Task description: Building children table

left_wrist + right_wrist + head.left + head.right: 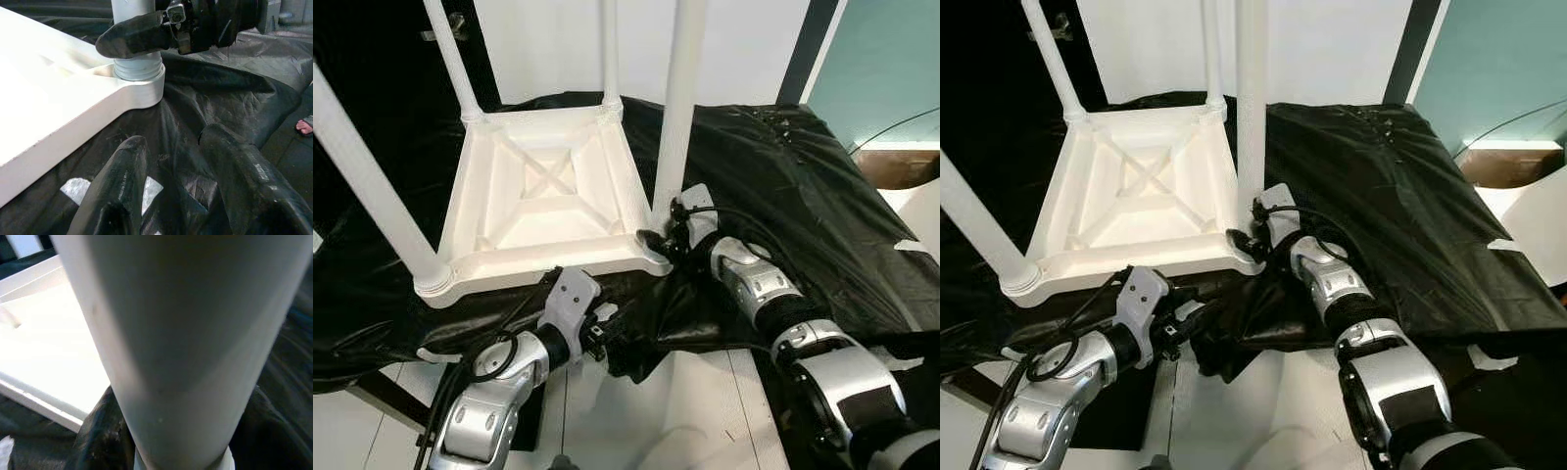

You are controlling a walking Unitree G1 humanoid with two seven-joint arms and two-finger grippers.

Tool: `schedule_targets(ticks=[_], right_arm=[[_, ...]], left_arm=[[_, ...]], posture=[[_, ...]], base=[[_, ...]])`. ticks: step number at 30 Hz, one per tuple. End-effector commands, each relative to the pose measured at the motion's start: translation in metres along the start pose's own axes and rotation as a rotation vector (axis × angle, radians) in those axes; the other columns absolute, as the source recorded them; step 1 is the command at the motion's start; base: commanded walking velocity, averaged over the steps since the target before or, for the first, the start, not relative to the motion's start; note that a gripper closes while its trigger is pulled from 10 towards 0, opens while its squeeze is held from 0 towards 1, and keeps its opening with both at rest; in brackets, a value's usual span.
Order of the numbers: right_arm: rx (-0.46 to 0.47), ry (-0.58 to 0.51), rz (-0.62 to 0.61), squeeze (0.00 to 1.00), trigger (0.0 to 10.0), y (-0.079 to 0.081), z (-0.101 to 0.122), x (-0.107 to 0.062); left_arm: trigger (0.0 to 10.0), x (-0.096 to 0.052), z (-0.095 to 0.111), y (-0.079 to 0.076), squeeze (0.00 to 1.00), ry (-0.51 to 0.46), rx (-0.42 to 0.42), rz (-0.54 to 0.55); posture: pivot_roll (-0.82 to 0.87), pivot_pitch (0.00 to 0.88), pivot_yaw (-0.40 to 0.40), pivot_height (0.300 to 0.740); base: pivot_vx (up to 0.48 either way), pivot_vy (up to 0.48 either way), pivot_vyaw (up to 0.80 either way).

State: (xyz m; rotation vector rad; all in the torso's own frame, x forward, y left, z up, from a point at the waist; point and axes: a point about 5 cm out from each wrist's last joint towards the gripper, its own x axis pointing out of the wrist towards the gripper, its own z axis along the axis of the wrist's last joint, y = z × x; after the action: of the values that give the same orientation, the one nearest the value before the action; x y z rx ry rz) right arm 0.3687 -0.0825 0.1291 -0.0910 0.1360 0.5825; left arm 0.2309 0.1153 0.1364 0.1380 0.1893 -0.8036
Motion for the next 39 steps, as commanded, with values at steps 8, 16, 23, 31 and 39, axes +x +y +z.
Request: schedule_targets(ticks=[8,16,23,31,39], right_arm=[[0.163,0.022,-0.339,0.00,10.0,0.026,-0.020,-0.002],[0.168,-0.018,-0.355,0.00,10.0,0.038,-0.012,0.001],[0.146,-0.098,-0.325,1.00,10.0,0.025,0.000,-0.007],[0.135,-0.135,-0.302,1.00,10.0,0.022,-0.001,-0.015],[0.134,-0.197,-0.177,0.00,10.0,0.027,-0.003,-0.029]], left_arm=[[10.0,-0.001,-0.002,0.011,0.00,0.017,0.004,0.116],[10.0,-0.002,-0.003,0.016,0.00,0.016,0.006,0.168],[10.0,-0.008,0.000,0.032,0.00,-0.014,-0.023,0.299],[10.0,-0.012,0.001,0.039,0.00,-0.028,-0.030,0.359],[10.0,-0.027,0.008,0.060,0.00,-0.080,-0.034,0.511]], posture=[[0.09,0.004,-0.044,0.740],[0.10,0.000,-0.054,0.740],[0.11,0.000,-0.063,0.740],[0.11,0.000,-0.065,0.740],[0.10,0.000,-0.051,0.740]], base=[[0.000,0.000,0.00],[0.000,0.000,0.00],[0.000,0.000,0.00],[0.000,0.000,0.00],[0.000,0.000,0.00]])
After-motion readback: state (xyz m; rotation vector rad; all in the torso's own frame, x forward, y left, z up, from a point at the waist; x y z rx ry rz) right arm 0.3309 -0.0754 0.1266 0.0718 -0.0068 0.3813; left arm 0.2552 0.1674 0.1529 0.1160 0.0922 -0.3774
